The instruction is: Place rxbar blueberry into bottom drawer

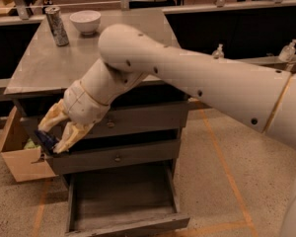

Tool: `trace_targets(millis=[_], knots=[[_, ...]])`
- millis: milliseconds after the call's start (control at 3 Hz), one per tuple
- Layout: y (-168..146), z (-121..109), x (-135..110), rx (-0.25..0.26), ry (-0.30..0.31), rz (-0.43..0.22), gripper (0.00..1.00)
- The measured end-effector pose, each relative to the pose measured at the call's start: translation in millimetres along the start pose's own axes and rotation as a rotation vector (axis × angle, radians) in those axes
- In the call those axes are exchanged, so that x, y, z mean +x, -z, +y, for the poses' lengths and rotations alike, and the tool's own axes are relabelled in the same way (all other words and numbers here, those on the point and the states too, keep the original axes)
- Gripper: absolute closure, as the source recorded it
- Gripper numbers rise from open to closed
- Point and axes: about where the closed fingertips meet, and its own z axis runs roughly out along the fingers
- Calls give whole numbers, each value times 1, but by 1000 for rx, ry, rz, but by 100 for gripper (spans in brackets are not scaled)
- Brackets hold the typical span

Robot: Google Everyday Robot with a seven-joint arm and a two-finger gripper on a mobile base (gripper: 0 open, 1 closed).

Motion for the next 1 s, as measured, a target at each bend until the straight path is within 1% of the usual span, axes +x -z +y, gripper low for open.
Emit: trace_targets(millis=[333, 667, 1000], knots=[[-24, 35, 8, -76, -40, -5, 100], [-27, 44, 25, -67, -94, 3, 100], [-27, 63, 50, -32, -157, 34, 100]])
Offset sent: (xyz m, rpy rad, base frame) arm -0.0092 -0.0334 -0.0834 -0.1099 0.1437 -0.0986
